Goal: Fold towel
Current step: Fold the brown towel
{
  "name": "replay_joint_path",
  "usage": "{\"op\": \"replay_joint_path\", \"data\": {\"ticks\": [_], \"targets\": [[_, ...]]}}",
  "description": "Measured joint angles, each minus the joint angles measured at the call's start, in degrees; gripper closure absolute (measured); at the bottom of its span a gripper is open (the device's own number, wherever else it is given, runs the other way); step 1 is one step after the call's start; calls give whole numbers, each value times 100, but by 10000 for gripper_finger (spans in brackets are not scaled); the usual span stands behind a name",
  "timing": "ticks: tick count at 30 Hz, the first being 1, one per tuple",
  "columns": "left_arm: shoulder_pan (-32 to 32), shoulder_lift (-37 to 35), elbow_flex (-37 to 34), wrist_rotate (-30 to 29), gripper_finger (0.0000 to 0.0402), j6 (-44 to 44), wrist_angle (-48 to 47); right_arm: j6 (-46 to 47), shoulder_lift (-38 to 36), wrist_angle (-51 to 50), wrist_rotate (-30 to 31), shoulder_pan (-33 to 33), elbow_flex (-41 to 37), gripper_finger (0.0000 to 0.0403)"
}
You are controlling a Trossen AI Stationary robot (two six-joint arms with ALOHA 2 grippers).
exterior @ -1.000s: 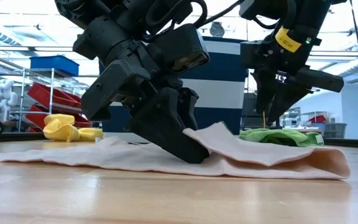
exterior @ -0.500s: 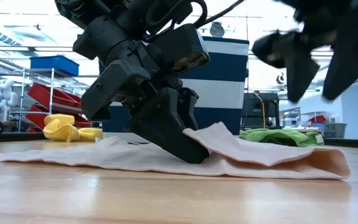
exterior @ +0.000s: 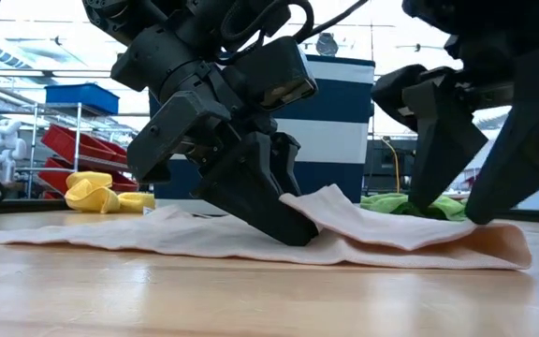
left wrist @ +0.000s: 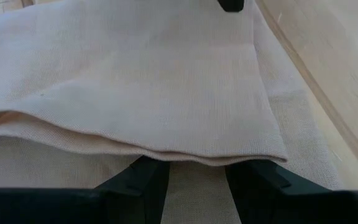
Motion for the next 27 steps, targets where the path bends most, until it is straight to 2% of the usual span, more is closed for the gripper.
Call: {"op": "replay_joint_path", "data": {"ticks": [12,22,27], "targets": [[0,0,0,5,243,-9,10,144,496,-95,362,114,163,249],[-1,-2,-2,9,243,-109,9,144,455,-474,576,134,234,301],[-13,-2,-2,7,243,-109,11,197,453,-484,356,144,235,312]]}}
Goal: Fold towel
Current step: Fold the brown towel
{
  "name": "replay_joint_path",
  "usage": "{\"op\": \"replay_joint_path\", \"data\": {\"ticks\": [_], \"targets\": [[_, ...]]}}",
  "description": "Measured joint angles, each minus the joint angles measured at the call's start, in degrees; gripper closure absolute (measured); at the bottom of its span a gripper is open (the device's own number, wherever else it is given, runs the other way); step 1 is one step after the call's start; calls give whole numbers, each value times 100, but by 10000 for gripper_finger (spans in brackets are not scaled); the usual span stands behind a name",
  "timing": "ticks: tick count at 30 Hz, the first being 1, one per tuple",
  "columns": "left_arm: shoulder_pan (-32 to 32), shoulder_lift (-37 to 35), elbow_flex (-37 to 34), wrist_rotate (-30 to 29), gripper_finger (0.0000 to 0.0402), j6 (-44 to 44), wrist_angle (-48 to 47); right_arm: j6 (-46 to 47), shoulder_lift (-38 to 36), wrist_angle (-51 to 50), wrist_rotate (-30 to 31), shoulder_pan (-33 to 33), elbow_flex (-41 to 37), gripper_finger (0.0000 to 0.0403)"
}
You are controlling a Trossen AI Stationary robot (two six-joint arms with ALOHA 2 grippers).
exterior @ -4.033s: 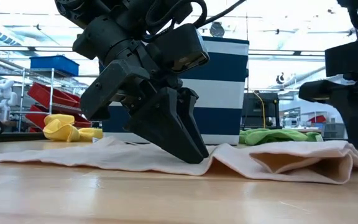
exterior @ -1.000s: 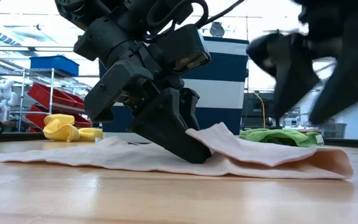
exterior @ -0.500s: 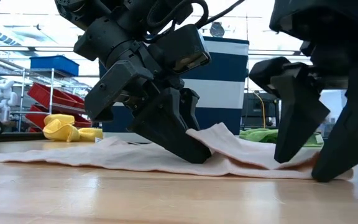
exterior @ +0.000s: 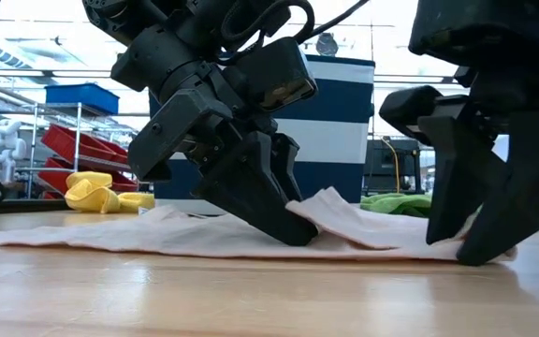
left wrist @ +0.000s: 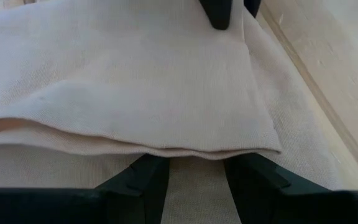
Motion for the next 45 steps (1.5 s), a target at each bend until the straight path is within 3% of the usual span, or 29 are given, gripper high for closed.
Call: {"op": "replay_joint_path", "data": {"ticks": [3,15,22,34,39,45], "targets": [[-1,0,0,1,243,-2,-2,7,-4,111,-270,-13,0,307],[-2,-2,2,15,243,-22,-2,113,-93,140,-424,2,-2,273],[-2,-4,0,17,243,-24,-2,263,-293,-298,-18,0,-2,273],[-2,-5,2,17,243,-39,-2,247,-293,-293,80,2,-2,274],[-2,-6,2,17,243,-37,-2,247,-293,-289,82,2,-2,301],[-2,-6,2,17,243,-37,-2,256,-210,-274,72,2,-2,367]]}}
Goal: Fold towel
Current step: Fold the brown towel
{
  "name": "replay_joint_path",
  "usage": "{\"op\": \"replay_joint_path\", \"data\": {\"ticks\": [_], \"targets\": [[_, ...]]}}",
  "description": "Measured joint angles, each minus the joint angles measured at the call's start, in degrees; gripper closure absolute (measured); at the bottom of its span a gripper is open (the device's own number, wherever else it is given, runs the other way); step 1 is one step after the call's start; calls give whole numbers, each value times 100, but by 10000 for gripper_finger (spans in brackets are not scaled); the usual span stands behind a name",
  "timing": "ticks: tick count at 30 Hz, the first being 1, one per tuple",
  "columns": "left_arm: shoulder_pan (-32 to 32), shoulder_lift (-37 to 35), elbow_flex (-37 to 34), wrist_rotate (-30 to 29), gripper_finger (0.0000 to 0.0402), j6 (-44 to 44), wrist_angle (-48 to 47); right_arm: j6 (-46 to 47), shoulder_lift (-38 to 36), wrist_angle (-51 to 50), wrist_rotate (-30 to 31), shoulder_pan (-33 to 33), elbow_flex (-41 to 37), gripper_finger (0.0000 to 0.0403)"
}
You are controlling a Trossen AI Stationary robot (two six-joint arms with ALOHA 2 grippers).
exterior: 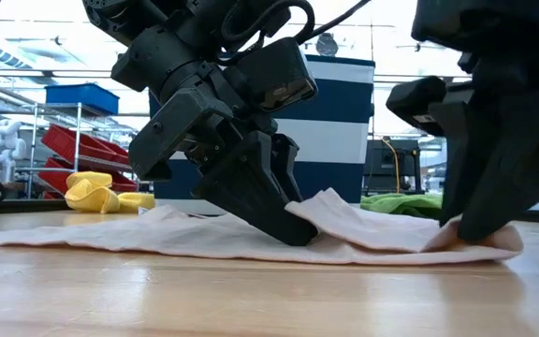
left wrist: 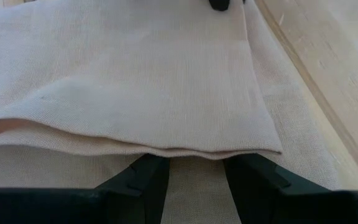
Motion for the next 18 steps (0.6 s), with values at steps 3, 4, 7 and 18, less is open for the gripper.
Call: {"op": "replay_joint_path", "data": {"ticks": [3,4,7,18], "targets": [[-2,2,0,-2,243,0,0,33,95,-17,-27,4,0,395],[-2,0,0,-2,243,-2,0,65,113,-30,-34,6,0,399],[-13,0,0,-2,243,-2,0,201,127,-70,-2,45,0,399],[-24,0,0,-20,243,4,-11,786,127,-334,521,459,0,402]]}}
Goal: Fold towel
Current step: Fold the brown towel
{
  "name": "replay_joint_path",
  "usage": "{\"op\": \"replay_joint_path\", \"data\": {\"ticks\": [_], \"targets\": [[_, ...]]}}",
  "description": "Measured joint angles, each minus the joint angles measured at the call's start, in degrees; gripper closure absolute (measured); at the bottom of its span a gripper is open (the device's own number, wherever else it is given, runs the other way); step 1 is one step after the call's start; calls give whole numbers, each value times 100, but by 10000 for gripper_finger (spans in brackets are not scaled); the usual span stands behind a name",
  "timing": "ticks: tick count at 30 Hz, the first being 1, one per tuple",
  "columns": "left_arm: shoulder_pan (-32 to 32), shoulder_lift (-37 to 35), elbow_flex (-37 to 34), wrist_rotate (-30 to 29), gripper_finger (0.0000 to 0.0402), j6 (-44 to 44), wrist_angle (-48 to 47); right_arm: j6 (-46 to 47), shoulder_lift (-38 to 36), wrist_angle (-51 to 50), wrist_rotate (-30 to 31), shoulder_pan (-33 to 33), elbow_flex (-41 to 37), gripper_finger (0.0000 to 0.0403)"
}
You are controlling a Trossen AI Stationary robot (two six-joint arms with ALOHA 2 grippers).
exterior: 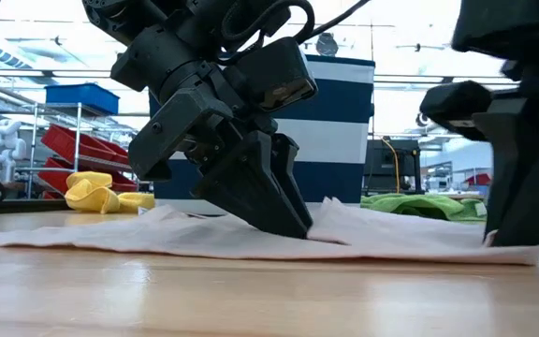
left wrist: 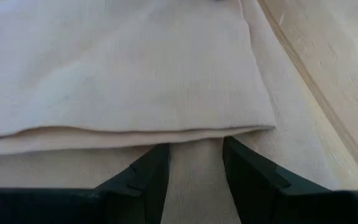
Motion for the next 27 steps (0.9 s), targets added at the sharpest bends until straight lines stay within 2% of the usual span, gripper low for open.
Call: {"op": "replay_joint_path", "data": {"ticks": [10,27], "targets": [[7,-4,11,2,243,-4,-98,404,-7,-168,235,317,0,396],[7,-4,7,4,243,-96,-127,315,-13,-52,660,442,0,319]]}}
